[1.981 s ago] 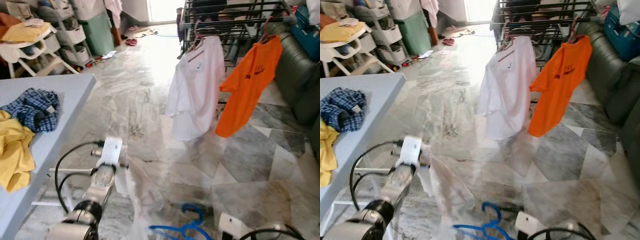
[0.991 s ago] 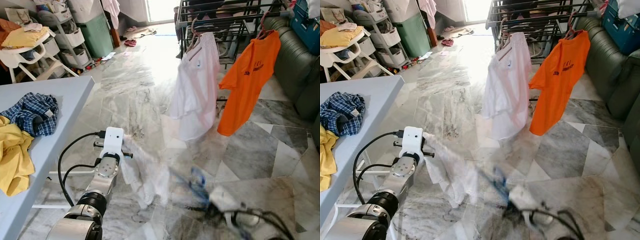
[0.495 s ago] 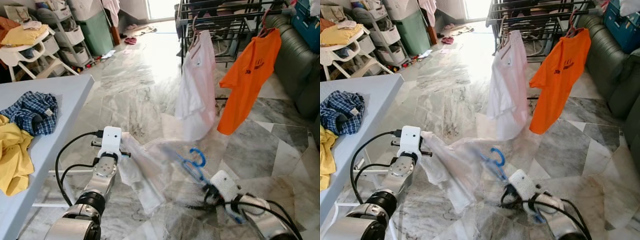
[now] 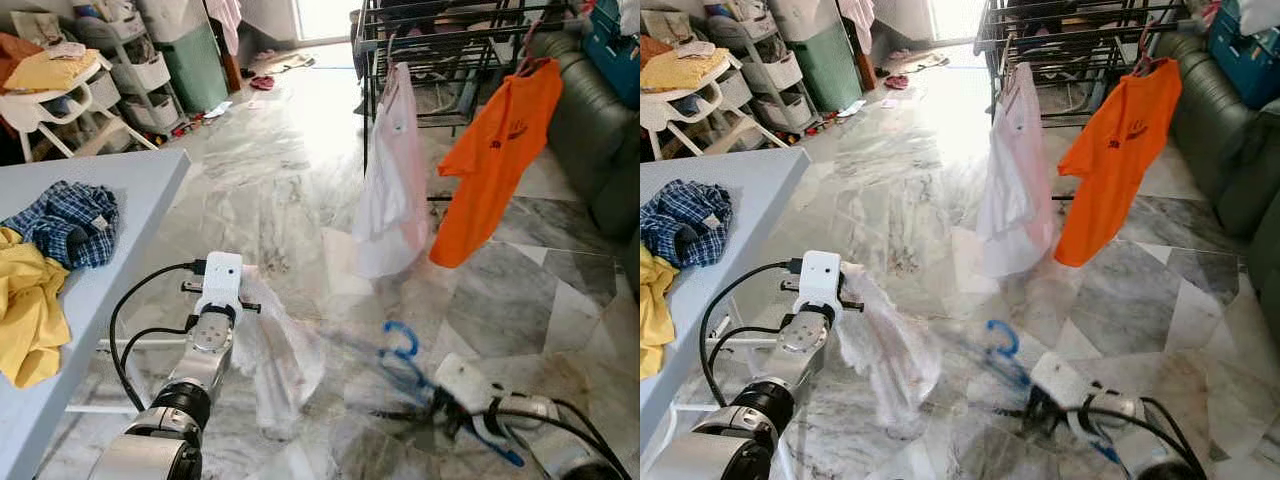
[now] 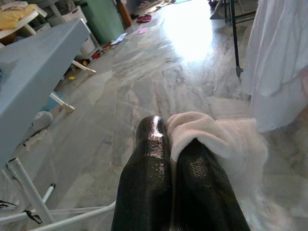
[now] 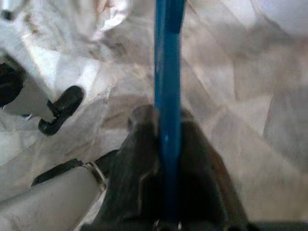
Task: Hang hanger
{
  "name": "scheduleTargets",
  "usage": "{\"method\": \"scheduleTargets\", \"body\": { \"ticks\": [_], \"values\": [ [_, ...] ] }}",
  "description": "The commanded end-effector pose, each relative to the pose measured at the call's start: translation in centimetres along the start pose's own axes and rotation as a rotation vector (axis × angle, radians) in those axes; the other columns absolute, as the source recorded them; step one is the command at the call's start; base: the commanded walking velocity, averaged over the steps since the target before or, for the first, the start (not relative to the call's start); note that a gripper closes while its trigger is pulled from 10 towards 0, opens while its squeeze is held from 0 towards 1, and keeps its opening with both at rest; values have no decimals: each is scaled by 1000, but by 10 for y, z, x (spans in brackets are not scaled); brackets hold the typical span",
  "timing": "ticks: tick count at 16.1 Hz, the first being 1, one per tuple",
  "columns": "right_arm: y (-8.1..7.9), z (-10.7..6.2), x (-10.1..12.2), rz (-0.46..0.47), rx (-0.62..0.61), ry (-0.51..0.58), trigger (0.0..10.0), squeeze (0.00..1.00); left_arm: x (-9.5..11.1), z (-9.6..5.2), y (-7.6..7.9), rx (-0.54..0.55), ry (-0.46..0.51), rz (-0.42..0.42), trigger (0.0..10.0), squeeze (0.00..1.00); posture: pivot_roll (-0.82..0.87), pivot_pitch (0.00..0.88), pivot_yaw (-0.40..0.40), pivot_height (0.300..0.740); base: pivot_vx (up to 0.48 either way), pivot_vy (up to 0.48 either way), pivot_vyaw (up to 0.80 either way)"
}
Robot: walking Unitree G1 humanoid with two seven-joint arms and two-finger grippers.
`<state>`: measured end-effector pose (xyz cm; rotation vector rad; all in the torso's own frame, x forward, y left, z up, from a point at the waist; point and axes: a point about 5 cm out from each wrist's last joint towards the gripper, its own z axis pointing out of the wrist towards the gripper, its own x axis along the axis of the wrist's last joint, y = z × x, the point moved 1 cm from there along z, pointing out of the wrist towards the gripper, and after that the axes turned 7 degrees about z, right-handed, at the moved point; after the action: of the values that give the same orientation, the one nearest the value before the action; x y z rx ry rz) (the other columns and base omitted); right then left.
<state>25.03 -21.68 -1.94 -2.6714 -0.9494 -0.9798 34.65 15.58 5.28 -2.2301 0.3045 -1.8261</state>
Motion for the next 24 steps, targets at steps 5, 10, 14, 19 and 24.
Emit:
{"method": "scheduleTargets", "body": {
  "ticks": [5,10,14,19,24],
  "values": [
    [-31,17,-1,45,136,-56,10000,0,10,5,-8,19,32,-1,10000,0,-159,13,159,740,0,0,0],
    [-1,15,21,38,-85,25,10000,0,3,2,-10,-1,21,16,10000,0,-146,8,146,740,0,0,0],
    [22,2,55,197,-309,329,10000,0,14,2,-1,-186,92,84,10000,0,-156,17,152,740,0,0,0],
    [-2,-16,65,31,-75,450,10000,0,29,3,15,-466,161,249,10000,0,-171,29,162,740,0,0,0],
    [8,-35,47,-65,-33,360,10000,0,-12,-12,18,-732,-5,513,10000,0,-190,37,168,740,0,0,0]
  ]
}}
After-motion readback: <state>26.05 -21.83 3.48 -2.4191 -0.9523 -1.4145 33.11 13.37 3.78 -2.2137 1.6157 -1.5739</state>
